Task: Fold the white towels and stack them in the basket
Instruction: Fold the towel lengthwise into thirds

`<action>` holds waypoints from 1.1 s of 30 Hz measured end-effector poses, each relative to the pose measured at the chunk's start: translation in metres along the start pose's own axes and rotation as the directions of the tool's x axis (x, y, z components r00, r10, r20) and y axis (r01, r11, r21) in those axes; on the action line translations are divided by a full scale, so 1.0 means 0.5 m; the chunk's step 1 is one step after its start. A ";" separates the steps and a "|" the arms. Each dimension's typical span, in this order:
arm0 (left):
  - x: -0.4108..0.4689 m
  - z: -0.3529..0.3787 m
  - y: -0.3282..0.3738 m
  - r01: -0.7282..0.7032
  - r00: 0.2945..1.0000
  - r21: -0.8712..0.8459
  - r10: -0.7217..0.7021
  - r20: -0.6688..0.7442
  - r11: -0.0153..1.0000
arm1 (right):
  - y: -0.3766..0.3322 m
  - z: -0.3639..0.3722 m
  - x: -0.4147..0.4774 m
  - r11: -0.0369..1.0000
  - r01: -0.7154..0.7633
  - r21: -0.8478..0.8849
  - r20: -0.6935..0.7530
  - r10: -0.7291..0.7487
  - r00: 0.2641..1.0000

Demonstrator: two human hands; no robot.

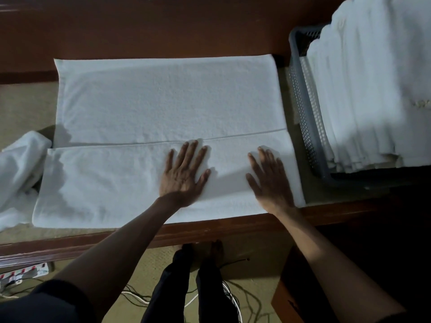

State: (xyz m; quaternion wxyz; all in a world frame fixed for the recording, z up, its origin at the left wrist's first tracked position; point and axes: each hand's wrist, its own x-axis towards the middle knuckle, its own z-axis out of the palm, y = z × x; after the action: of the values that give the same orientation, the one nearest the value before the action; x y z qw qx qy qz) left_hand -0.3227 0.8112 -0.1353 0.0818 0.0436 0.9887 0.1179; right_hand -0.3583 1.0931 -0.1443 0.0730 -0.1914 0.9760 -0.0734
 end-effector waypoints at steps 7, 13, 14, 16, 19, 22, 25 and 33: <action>-0.004 0.001 -0.012 -0.030 0.999 -0.028 0.030 0.011 0.999 | -0.091 -0.023 0.022 0.970 -0.156 0.187 -0.200 0.193 0.961; -0.059 0.004 -0.082 -0.035 0.999 -0.089 0.035 -0.003 0.995 | -0.329 0.041 0.073 0.912 -0.059 0.406 -0.301 0.194 0.934; -0.074 -0.001 -0.107 -0.041 0.999 -0.071 0.040 -0.004 0.997 | -0.339 0.052 0.077 0.939 -0.079 0.335 -0.314 0.191 0.930; -0.094 -0.016 -0.166 -0.058 0.998 -0.039 0.058 0.006 0.998 | -0.343 0.059 0.086 0.966 -0.142 0.216 -0.298 0.204 0.932; -0.118 -0.048 -0.268 -0.021 1.000 0.004 0.021 0.014 1.000 | -0.343 0.052 0.092 0.977 -0.189 0.102 -0.235 0.208 0.950; -0.153 -0.077 -0.374 0.076 0.997 -0.007 -0.076 0.004 0.997 | -0.342 0.042 0.094 0.978 -0.184 0.097 -0.214 0.201 0.956; -0.189 -0.106 -0.461 0.143 0.990 -0.024 -0.144 -0.013 0.989 | -0.344 0.040 0.092 0.978 -0.180 0.107 -0.209 0.199 0.957; -0.224 -0.131 -0.552 0.290 0.956 -0.106 -0.293 -0.013 0.951 | -0.345 0.031 0.097 0.981 -0.178 0.081 -0.215 0.192 0.957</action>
State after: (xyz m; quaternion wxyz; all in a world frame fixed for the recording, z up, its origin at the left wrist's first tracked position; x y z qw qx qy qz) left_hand -0.2423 0.5172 -0.1217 0.0865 -0.1089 0.9780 0.1558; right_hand -0.3373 0.9145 -0.1354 -0.0242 -0.0874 0.9890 -0.1166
